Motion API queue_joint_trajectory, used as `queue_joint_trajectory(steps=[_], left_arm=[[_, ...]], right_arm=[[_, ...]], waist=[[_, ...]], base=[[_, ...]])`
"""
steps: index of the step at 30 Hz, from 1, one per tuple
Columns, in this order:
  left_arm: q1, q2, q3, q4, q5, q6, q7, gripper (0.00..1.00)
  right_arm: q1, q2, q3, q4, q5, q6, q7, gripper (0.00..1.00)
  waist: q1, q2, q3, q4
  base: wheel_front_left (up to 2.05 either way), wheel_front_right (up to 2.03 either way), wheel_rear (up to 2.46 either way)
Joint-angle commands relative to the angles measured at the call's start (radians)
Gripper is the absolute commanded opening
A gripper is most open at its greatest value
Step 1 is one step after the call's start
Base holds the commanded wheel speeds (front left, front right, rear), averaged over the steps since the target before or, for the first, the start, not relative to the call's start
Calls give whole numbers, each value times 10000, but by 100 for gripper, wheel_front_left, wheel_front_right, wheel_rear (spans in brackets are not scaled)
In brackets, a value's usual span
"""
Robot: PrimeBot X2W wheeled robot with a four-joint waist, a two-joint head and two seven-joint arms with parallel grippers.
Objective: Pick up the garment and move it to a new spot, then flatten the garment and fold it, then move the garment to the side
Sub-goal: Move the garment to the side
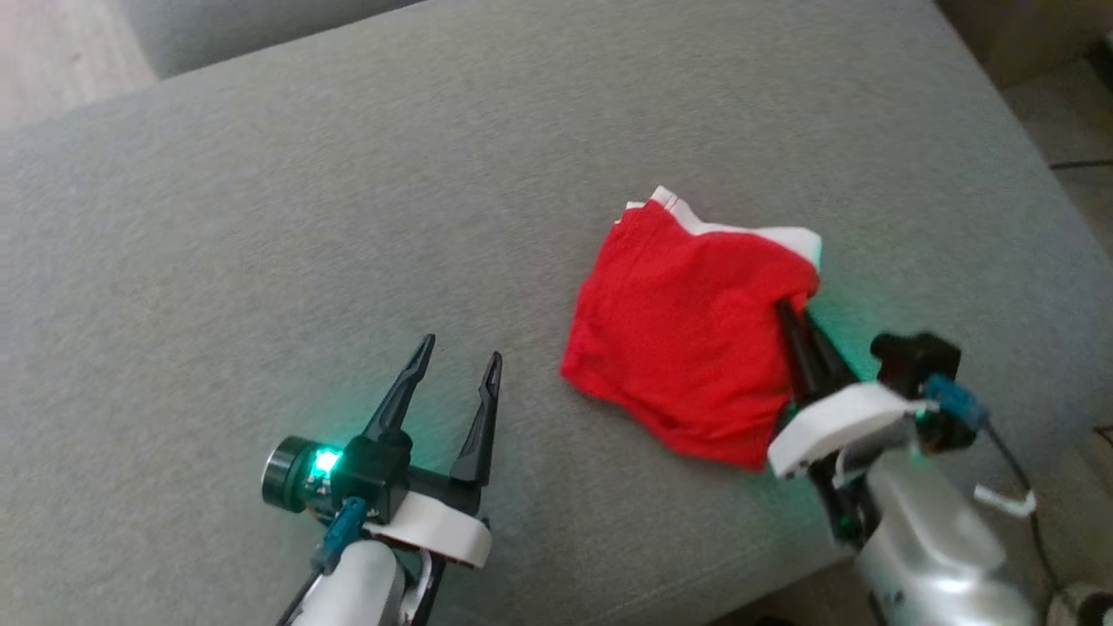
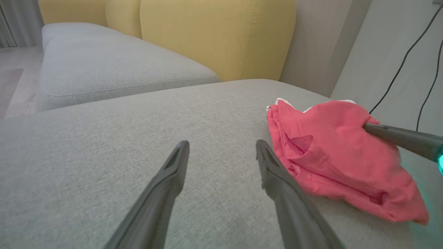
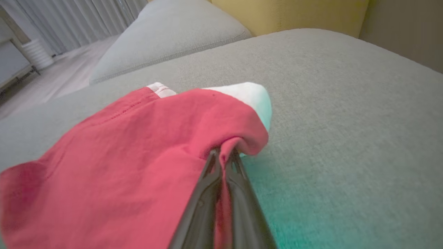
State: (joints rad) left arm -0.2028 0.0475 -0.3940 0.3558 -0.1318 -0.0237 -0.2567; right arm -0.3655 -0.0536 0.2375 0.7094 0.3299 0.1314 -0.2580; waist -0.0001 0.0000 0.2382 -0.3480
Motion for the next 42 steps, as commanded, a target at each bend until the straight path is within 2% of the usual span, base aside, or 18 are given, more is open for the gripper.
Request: queue_joint_trajectory(steps=[1,4,10,16,20,23,24,25,27,30,35,39,40,42], left_arm=[[-249,28,221,-222,92,12,-51,100],[-300,28,196,-220,104,13,-51,100],[-355,28,105,-326,42,62,-51,100],[-356,27,15,-476,-68,167,-51,100],[-484,27,-13,-577,-108,247,-51,100],[-537,27,10,-606,-104,277,-51,100],[-555,27,31,-599,-112,280,-51,100],[-574,27,58,-593,-108,286,-51,100],[-611,27,132,-587,-111,310,-51,100],[-620,27,239,-588,-135,364,-51,100],[-523,27,502,-586,-154,512,-51,100],[-387,27,759,-582,-173,619,-51,100],[-387,27,759,-582,-173,619,-51,100],[-300,27,898,-587,-171,679,-51,100]], right_arm=[[-600,-23,75,-135,-277,-7,-38,0],[-1388,-555,-142,381,-938,-7,43,0],[-2885,-2464,-640,1389,-1991,-7,794,0],[-3685,-4195,-1125,2529,-2621,-7,1520,0],[-4198,-5072,-1737,3255,-2940,-7,1730,0],[-4449,-5377,-2282,3557,-3313,-7,1626,1],[-4527,-5466,-2502,3615,-3501,-7,1540,55],[-4593,-5509,-2756,3656,-3680,-7,1430,100],[-4684,-5442,-3314,3702,-3993,-7,1165,100],[-4818,-5008,-3920,3546,-4409,-7,645,100],[-4937,-3492,-4387,2651,-4543,-7,30,100],[-4375,-2107,-4380,1054,-4201,-7,-30,100],[-4375,-2107,-4380,1054,-4201,-7,-30,100],[-3826,-1499,-4301,206,-3910,-7,-33,100]], waist=[[1,0,108,263],[1,0,276,753],[1,0,616,1854],[1,0,824,2719],[1,0,1052,3087],[1,0,1148,3183],[1,0,1168,3202],[1,0,1178,3219],[1,0,1165,3239],[1,0,1077,3246],[1,0,826,3284],[1,0,531,3405],[1,0,531,3405],[1,0,369,3493]], base=[[0,0,0],[0,0,0],[0,0,0],[0,0,0],[0,0,0],[0,0,0],[0,0,0],[0,0,0],[0,0,0],[0,0,0],[0,0,0],[0,0,0],[0,0,0],[0,0,0]])
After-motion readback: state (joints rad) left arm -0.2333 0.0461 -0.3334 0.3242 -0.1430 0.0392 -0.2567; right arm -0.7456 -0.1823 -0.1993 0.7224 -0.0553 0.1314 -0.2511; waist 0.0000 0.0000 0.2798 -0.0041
